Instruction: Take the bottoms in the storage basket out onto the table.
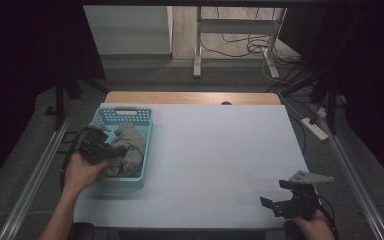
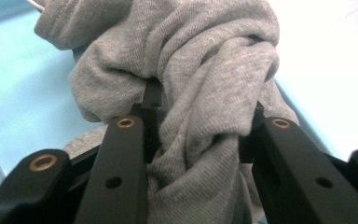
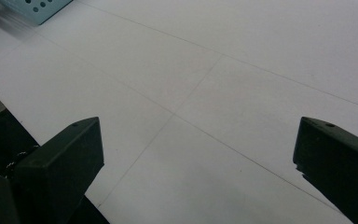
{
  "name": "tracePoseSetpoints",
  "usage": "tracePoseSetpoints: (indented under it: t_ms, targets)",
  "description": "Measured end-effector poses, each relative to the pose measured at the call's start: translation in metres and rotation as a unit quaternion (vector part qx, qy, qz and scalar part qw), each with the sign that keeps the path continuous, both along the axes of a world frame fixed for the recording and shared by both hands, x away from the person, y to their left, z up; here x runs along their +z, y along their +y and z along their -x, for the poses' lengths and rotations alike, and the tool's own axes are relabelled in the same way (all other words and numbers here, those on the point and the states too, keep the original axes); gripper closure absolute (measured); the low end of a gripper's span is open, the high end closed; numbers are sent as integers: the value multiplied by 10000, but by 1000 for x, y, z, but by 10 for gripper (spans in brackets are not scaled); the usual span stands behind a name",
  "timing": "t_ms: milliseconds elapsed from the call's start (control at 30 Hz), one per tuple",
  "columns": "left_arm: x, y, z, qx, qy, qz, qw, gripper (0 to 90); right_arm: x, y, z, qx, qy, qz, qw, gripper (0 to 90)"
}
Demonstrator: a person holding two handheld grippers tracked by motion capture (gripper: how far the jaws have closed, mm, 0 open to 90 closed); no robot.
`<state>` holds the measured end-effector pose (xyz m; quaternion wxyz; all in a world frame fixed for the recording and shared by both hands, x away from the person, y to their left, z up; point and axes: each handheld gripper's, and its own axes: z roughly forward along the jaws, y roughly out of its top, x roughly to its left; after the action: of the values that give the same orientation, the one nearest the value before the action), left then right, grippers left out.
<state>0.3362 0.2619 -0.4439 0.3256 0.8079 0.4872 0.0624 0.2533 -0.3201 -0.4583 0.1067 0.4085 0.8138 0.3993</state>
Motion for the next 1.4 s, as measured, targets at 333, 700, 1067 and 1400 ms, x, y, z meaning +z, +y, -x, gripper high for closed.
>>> tracePoseSetpoints:
  t_ms: [333,700,1067,1400]
  targets:
    - [13,6,6,140,-387,271,9988,650,0,0,0,-10,0,3,10000,19]
    - [30,14,9,259,-701,554,9957,651,0,0,0,-28,6,8,10000,20]
    - [50,12,11,273,-1018,705,9919,650,0,0,0,-61,-8,-5,10000,20]
    - [65,7,6,236,-1197,713,9900,650,0,-1,0,-60,-2,-15,10000,19]
